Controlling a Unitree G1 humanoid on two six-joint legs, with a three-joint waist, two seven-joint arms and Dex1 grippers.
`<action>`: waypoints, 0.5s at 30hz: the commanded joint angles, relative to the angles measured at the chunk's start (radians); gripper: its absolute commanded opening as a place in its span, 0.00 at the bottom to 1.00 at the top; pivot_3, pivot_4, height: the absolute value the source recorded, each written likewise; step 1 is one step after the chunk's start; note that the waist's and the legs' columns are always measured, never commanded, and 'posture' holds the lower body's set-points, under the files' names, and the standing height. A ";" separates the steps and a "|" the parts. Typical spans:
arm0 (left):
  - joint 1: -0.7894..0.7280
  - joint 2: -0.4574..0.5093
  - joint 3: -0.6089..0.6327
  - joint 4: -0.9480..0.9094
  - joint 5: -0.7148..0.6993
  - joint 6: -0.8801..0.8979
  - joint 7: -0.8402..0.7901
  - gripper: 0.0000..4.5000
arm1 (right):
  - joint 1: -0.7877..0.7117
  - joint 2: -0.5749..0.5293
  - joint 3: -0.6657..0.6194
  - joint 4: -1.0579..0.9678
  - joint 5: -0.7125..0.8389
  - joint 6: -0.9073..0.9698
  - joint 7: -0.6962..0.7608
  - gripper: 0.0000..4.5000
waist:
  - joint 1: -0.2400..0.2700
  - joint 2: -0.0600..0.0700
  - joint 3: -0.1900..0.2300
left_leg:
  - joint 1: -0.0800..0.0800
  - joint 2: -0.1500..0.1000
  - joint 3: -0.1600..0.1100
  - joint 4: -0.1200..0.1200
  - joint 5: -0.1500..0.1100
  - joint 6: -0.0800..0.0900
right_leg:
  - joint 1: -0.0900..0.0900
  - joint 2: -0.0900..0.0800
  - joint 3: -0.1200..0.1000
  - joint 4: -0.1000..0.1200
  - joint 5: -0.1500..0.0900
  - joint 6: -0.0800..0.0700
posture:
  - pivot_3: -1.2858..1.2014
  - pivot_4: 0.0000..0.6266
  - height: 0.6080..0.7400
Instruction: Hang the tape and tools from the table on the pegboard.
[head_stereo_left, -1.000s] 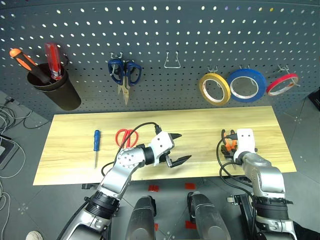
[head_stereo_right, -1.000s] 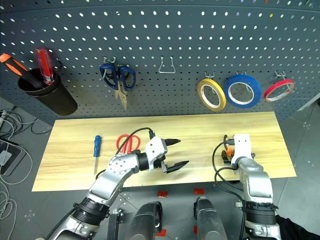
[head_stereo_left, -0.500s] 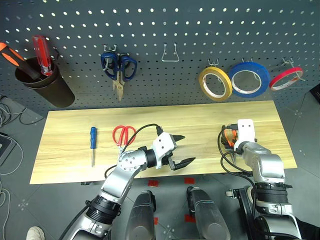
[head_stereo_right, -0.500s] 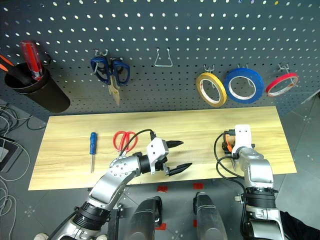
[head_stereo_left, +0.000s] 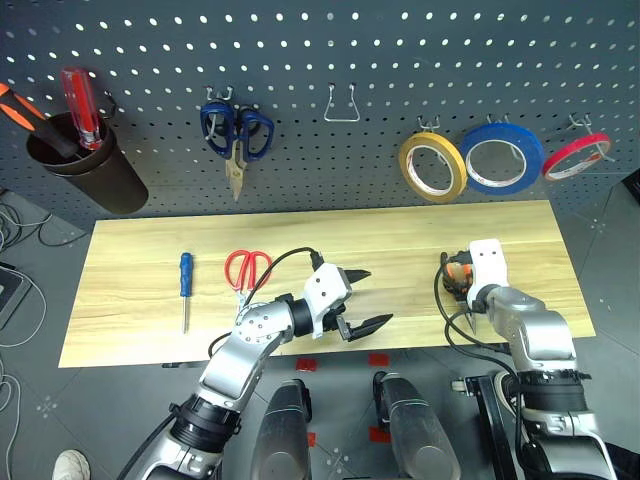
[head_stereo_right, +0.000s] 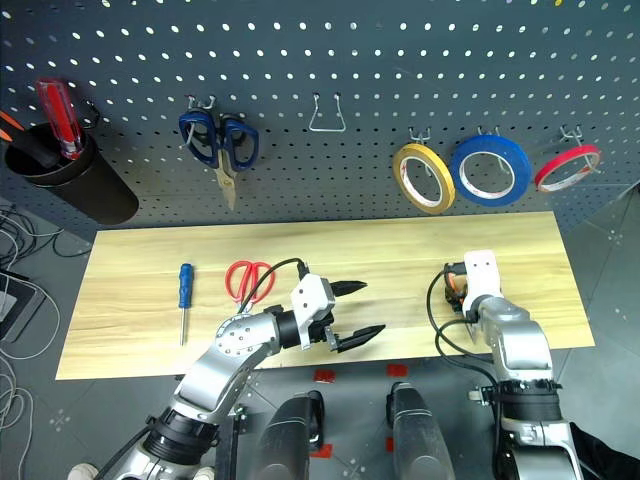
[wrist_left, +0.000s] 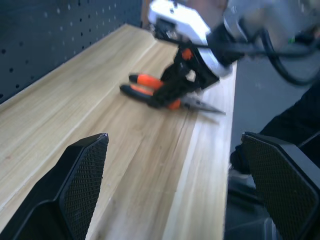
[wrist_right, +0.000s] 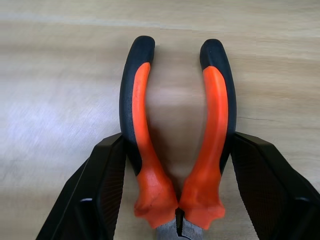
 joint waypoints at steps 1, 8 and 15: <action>0.050 0.007 0.029 -0.107 -0.037 0.047 0.029 1.00 | 0.077 -0.022 0.059 -0.154 0.023 -0.060 0.068 0.64 | 0.000 0.000 0.000 | -0.001 0.000 0.000 0.000 0.000 0.000 | 0.000 0.000 0.000 0.000 0.000 0.000 | 0.54 0.62 1.00; 0.079 -0.013 0.110 -0.233 -0.077 0.146 0.148 1.00 | 0.068 0.063 0.140 -0.315 0.064 -0.298 0.114 0.64 | 0.000 0.000 -0.010 | -0.001 -0.001 -0.002 0.000 0.003 -0.006 | -0.001 0.000 -0.002 0.000 0.000 0.001 | 0.55 0.45 1.00; 0.071 -0.045 0.187 -0.319 -0.095 0.204 0.275 1.00 | -0.075 0.130 0.198 -0.256 -0.026 -0.655 0.088 0.64 | 0.024 -0.005 -0.067 | -0.020 0.000 -0.005 0.001 0.006 -0.010 | -0.019 -0.001 -0.008 0.001 0.001 0.000 | 0.58 0.32 1.00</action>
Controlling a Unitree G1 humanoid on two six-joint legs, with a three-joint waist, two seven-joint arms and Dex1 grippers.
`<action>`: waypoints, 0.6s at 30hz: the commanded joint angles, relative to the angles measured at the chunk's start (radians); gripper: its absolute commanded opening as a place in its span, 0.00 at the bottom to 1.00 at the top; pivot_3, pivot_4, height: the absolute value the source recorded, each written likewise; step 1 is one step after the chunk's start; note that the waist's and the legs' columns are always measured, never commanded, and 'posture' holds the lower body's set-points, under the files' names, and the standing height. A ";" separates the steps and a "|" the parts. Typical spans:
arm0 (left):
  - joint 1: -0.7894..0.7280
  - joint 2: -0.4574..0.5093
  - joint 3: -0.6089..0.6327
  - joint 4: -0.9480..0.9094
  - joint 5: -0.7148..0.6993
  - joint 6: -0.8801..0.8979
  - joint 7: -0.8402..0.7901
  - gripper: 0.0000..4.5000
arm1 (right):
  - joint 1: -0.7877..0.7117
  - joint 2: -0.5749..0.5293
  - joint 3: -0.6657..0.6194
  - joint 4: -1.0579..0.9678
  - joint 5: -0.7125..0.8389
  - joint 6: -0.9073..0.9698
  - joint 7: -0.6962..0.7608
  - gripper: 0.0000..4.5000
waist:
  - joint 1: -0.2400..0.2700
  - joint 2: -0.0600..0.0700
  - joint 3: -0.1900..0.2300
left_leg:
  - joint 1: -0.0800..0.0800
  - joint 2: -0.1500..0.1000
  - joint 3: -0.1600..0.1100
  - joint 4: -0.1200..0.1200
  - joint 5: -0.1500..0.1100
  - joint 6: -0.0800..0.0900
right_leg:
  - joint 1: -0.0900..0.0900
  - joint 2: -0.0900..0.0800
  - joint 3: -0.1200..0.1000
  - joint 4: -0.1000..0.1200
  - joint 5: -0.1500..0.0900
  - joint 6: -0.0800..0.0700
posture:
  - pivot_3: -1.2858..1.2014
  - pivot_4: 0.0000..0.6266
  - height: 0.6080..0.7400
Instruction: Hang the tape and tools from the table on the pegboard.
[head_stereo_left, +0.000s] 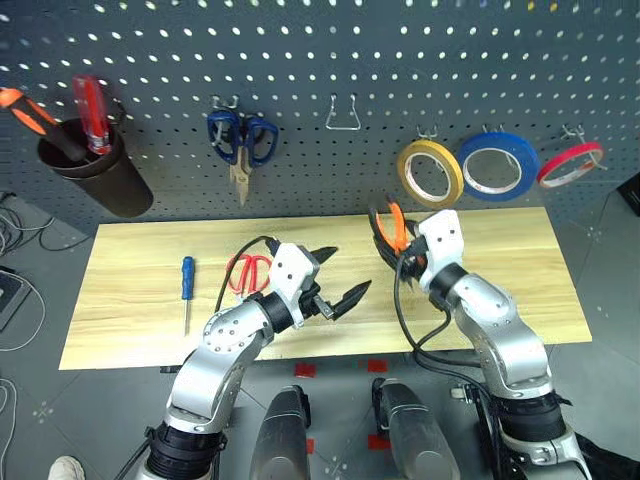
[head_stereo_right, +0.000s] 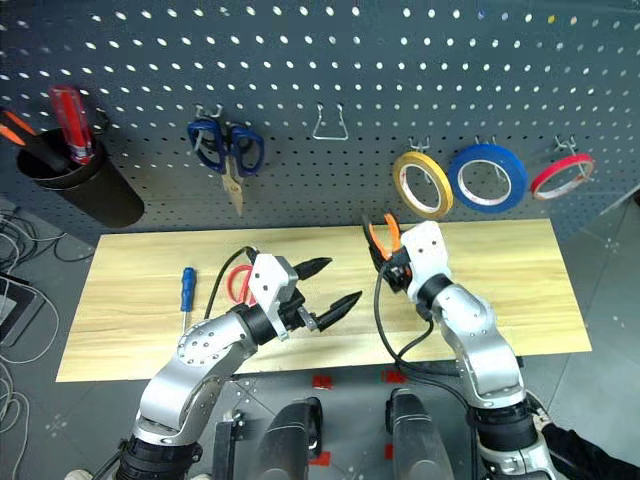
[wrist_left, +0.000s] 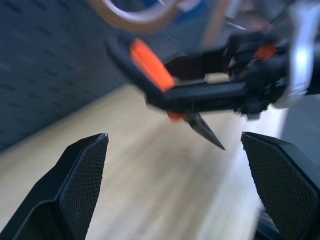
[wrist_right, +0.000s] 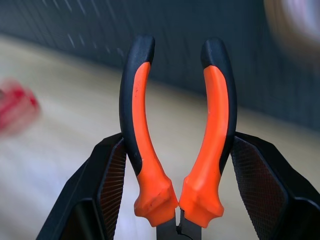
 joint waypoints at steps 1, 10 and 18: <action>-0.001 -0.029 0.031 -0.083 -0.020 0.018 0.068 1.00 | -0.067 0.011 0.011 0.014 -0.044 -0.207 -0.014 0.64 | 0.009 -0.001 -0.015 | 0.000 0.000 0.000 0.000 0.000 0.000 | 0.000 0.000 0.000 0.000 0.000 0.000 | 0.58 0.31 1.00; -0.060 -0.115 0.059 -0.074 0.010 -0.001 0.219 1.00 | -0.297 0.128 -0.046 0.261 -0.066 -0.443 -0.146 0.64 | 0.041 -0.009 -0.072 | 0.000 -0.001 -0.001 0.001 0.002 -0.001 | 0.004 0.000 -0.007 0.000 0.001 -0.002 | 0.59 0.23 1.00; -0.159 -0.164 0.082 -0.046 0.068 -0.087 0.320 1.00 | -0.565 0.169 -0.074 0.605 -0.124 -0.706 -0.262 0.64 | 0.063 -0.009 -0.100 | 0.000 0.000 -0.001 0.000 0.003 -0.002 | 0.003 0.000 -0.009 0.000 0.002 -0.003 | 0.60 0.22 1.00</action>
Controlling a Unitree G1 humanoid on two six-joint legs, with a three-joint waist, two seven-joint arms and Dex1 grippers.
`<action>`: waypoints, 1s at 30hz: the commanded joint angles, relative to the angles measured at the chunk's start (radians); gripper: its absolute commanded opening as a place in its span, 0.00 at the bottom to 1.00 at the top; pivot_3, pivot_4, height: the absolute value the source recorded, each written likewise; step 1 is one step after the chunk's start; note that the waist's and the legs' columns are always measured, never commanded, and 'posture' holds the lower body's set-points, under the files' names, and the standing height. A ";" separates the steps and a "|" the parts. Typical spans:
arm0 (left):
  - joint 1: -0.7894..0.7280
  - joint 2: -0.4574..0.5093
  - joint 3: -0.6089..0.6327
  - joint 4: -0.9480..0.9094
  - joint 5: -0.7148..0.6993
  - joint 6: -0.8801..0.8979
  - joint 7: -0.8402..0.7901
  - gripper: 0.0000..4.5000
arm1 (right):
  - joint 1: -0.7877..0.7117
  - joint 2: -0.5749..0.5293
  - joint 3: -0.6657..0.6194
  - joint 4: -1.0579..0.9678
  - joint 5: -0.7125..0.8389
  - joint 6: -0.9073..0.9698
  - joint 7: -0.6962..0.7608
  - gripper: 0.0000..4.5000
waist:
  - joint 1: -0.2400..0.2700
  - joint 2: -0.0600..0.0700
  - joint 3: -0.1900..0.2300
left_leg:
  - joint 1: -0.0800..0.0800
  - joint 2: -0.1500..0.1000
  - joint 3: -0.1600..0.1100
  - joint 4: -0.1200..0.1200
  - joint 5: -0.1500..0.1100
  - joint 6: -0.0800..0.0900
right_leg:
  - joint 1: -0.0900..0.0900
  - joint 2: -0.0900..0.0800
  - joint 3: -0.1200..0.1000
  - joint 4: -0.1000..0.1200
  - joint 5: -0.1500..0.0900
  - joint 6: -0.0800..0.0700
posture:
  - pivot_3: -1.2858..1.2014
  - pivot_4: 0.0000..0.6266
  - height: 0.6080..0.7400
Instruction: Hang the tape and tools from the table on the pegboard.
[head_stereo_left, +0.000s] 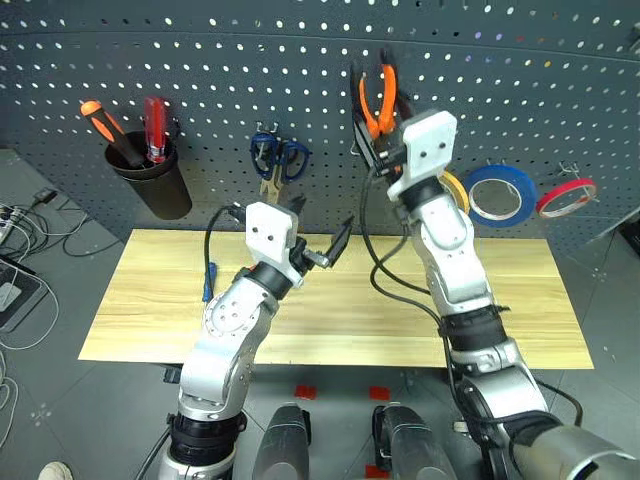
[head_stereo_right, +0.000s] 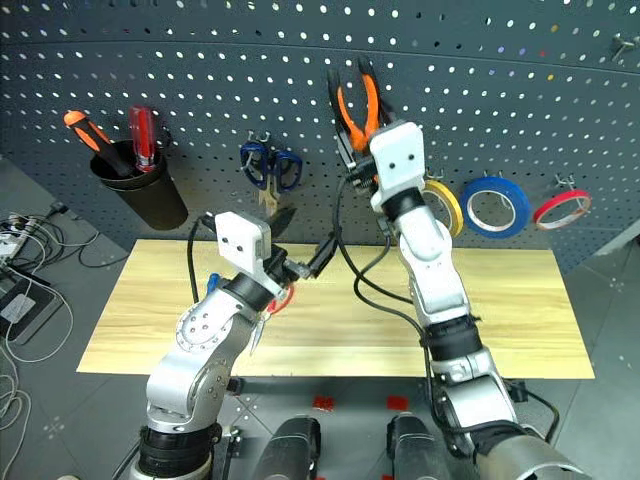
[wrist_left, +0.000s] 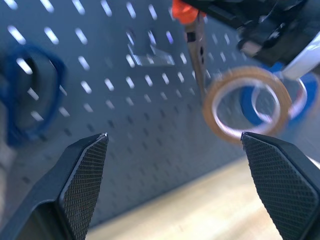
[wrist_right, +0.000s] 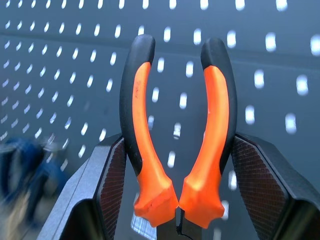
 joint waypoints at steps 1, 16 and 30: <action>-0.059 -0.017 0.031 -0.003 0.018 -0.055 0.044 1.00 | -0.117 0.004 -0.039 0.102 -0.017 -0.141 -0.054 0.64 | 0.005 0.000 -0.003 | 0.000 0.000 0.000 0.000 0.000 0.000 | 0.000 0.000 0.000 0.000 0.000 0.000 | 0.60 0.22 1.00; -0.147 -0.031 0.026 0.097 0.049 -0.123 0.057 1.00 | -0.234 0.031 -0.110 0.434 0.000 -0.293 -0.144 0.64 | 0.025 -0.002 -0.022 | 0.001 0.000 0.001 0.000 0.002 0.000 | 0.000 0.000 -0.001 0.003 0.001 -0.002 | 0.61 0.23 1.00; -0.147 -0.015 0.028 0.102 0.042 -0.105 0.037 1.00 | -0.151 0.074 -0.119 0.430 0.003 -0.235 -0.178 0.64 | 0.027 -0.001 -0.026 | 0.002 0.000 0.001 0.001 0.002 0.001 | 0.001 0.000 -0.001 0.009 0.001 -0.002 | 0.61 0.27 1.00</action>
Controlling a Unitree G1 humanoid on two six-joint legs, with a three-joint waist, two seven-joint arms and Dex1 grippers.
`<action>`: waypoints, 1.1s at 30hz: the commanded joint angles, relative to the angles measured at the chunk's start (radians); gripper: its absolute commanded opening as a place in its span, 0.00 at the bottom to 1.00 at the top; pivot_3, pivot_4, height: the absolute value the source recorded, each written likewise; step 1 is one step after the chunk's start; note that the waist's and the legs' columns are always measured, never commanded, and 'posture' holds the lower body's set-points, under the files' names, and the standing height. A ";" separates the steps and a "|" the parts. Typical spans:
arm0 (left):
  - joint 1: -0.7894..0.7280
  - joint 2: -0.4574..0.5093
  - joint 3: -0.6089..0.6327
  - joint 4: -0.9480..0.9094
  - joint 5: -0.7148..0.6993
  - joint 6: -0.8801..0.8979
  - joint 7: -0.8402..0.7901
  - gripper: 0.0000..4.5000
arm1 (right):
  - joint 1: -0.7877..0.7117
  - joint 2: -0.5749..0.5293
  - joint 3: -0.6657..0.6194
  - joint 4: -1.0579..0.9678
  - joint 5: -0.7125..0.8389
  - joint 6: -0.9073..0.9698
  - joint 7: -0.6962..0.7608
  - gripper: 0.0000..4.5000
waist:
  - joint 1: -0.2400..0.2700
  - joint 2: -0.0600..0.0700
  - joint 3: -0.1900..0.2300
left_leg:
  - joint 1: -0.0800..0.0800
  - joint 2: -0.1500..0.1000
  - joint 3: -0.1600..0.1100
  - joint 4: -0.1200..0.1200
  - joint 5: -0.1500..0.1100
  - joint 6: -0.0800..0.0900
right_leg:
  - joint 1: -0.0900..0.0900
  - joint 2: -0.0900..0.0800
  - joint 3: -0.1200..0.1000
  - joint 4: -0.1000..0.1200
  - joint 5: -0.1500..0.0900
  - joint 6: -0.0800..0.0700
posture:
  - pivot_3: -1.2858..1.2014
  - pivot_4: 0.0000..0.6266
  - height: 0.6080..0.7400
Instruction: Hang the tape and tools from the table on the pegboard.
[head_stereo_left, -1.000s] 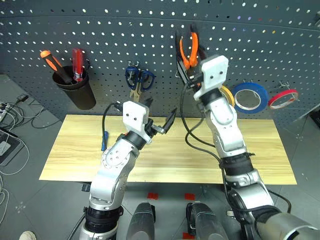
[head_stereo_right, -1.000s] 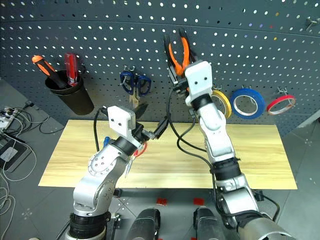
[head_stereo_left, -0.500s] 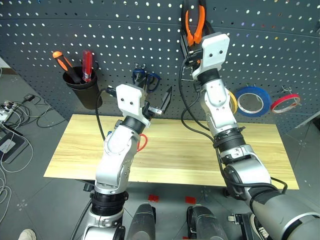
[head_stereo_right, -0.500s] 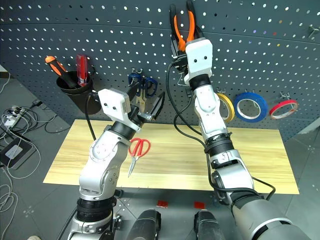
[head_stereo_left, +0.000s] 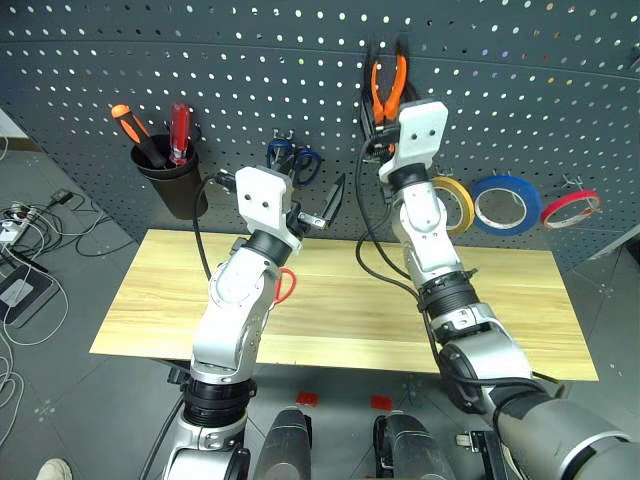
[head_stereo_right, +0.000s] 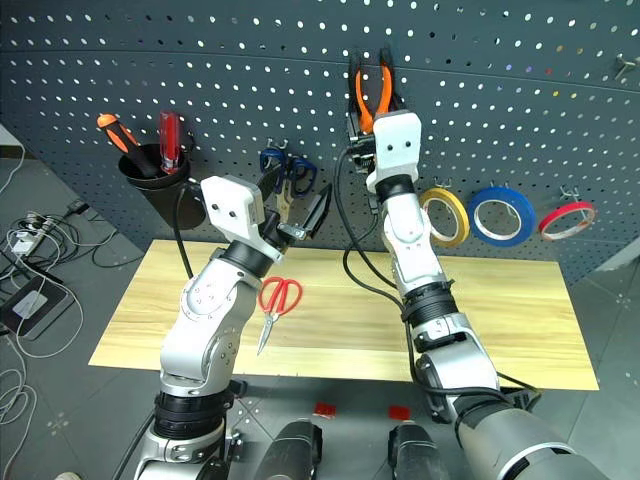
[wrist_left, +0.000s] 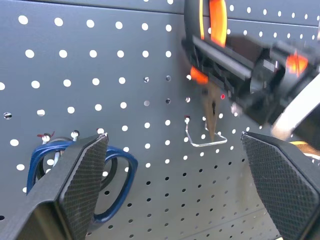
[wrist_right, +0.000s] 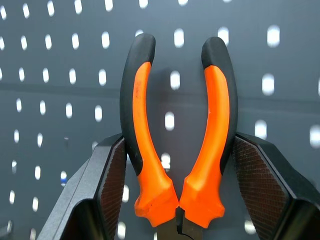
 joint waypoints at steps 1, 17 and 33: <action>-0.014 0.002 -0.006 -0.025 -0.004 -0.004 -0.006 1.00 | -0.001 0.006 -0.020 -0.014 0.019 0.025 -0.020 0.64 | 0.000 0.000 0.000 | 0.000 0.000 0.000 0.000 0.000 0.000 | 0.000 0.000 0.000 0.000 0.000 0.000 | 0.61 0.27 1.00; -0.012 0.002 -0.013 -0.022 -0.008 0.016 -0.016 1.00 | 0.080 0.006 0.008 -0.134 0.030 0.116 0.046 0.99 | 0.000 0.000 0.000 | 0.001 -0.001 -0.001 0.001 0.001 0.001 | 0.001 0.000 0.000 0.002 0.000 0.000 | 0.60 0.28 1.00; 0.090 0.008 -0.005 -0.081 -0.016 0.102 0.015 1.00 | 0.401 -0.132 0.065 -0.788 0.171 0.583 0.317 0.99 | 0.000 0.000 0.000 | 0.001 -0.001 -0.001 0.000 0.000 0.001 | 0.001 0.000 0.000 0.001 0.000 0.000 | 0.59 0.32 1.00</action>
